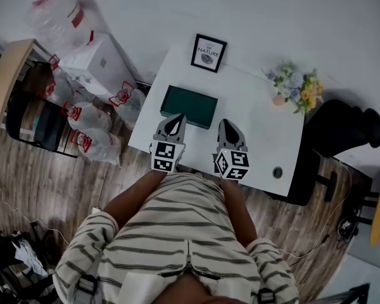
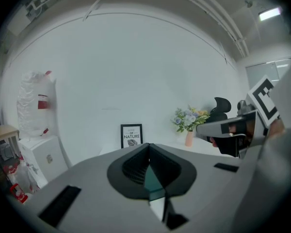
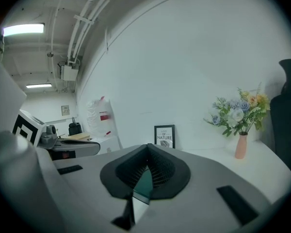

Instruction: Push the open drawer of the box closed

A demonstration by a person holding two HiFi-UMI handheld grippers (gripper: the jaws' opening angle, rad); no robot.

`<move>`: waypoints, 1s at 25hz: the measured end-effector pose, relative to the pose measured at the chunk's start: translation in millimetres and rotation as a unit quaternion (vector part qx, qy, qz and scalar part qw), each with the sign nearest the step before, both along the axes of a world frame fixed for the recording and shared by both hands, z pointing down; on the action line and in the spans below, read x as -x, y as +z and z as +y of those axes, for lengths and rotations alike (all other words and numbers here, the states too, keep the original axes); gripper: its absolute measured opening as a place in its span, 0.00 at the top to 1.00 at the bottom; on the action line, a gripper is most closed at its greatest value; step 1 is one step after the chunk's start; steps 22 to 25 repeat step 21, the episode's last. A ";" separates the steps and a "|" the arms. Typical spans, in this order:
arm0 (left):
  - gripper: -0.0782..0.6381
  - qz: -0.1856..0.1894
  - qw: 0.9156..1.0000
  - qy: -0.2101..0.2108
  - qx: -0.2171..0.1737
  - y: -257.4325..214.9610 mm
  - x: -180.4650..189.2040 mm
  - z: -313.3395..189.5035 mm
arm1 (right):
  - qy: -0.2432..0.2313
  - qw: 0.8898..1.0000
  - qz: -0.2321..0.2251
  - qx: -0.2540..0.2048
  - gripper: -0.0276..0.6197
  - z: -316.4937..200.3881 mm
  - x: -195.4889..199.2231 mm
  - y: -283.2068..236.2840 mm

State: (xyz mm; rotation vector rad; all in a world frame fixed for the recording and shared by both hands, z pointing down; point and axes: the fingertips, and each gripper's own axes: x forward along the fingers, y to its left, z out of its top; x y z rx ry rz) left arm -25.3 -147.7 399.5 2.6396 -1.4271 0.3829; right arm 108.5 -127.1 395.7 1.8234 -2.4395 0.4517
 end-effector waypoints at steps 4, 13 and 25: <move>0.89 0.002 1.000 0.002 -0.003 -1.3 -2.9 -0.7 | 0.002 1.000 0.001 -0.010 0.96 -0.8 -3.0 -3.7; 0.89 0.003 1.000 -0.001 -0.003 -0.1 -2.8 -2.9 | -0.002 1.000 -0.002 -0.011 0.96 -3.4 -2.8 -1.2; 0.89 0.008 1.000 -0.002 -0.003 -0.6 -3.9 -6.5 | -0.001 1.000 0.000 -0.014 0.96 -7.1 -4.5 -2.1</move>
